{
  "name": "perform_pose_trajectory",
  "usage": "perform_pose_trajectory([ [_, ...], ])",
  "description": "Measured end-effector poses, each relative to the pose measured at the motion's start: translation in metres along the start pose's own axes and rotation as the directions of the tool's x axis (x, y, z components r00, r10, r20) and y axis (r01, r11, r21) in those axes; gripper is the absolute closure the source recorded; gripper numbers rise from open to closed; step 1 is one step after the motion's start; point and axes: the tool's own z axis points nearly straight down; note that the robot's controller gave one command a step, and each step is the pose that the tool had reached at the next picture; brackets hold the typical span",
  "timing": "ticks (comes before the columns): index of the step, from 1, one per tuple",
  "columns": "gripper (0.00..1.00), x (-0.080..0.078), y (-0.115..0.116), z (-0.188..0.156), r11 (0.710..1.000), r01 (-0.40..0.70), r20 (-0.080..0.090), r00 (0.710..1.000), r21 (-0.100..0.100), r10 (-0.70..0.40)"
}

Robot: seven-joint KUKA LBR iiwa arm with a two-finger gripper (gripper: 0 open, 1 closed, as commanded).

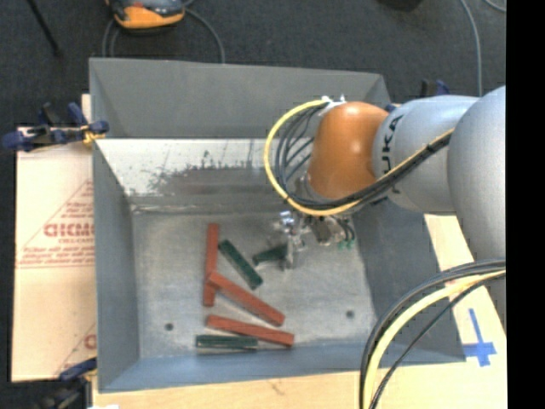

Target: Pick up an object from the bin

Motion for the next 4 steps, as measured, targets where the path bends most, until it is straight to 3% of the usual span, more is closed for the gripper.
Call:
perform_pose_trajectory([
  [1,1.0,0.0,0.0,0.0,1.0,0.001,0.0,1.0,0.0,-0.001],
  [2,1.0,-0.005,-0.034,-0.061,0.999,-0.045,-0.005,0.999,-0.001,0.045],
  [3,1.0,-0.004,-0.039,-0.076,0.998,-0.055,-0.001,0.998,0.001,0.055],
  [4,1.0,0.013,-0.015,-0.107,1.0,0.004,0.002,1.0,0.002,-0.004],
])
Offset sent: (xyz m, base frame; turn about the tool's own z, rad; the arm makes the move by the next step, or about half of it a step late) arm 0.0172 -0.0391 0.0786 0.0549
